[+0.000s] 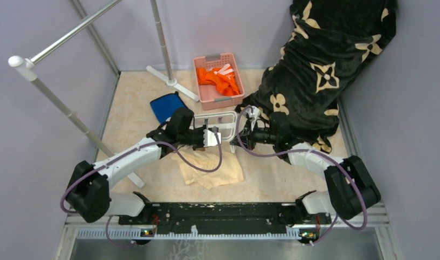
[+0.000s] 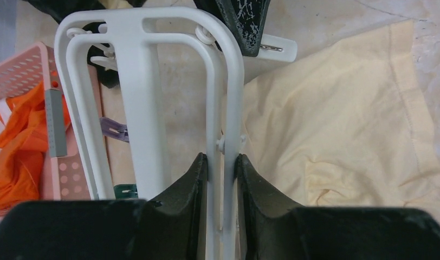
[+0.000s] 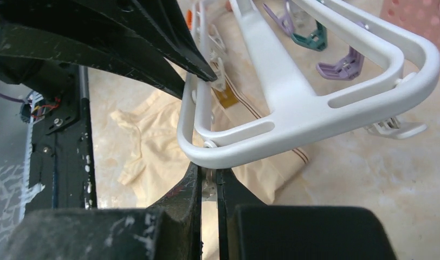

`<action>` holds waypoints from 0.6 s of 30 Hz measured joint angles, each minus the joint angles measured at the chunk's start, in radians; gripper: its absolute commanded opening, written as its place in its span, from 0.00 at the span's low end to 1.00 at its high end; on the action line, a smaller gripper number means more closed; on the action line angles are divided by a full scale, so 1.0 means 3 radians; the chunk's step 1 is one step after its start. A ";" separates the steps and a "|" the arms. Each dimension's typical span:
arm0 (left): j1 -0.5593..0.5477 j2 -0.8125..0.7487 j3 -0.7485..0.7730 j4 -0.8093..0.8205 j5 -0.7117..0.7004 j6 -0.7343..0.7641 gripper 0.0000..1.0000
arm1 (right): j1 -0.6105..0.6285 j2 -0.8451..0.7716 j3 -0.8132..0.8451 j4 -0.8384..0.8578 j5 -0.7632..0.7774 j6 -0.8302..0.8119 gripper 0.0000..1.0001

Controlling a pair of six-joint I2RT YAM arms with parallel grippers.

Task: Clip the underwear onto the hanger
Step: Open the clamp at the hanger.

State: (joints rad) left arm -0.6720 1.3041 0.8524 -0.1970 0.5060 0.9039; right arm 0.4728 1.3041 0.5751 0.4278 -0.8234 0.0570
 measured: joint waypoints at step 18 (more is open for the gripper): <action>0.0095 0.0544 0.0177 0.0857 0.0010 -0.0352 0.52 | -0.0256 0.1033 0.0487 0.0083 -0.0033 0.0153 0.00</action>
State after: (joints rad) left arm -0.6434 1.4673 0.9054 0.0601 0.5091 0.7982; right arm 0.3962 1.6138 0.7212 0.4526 -0.8333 0.1028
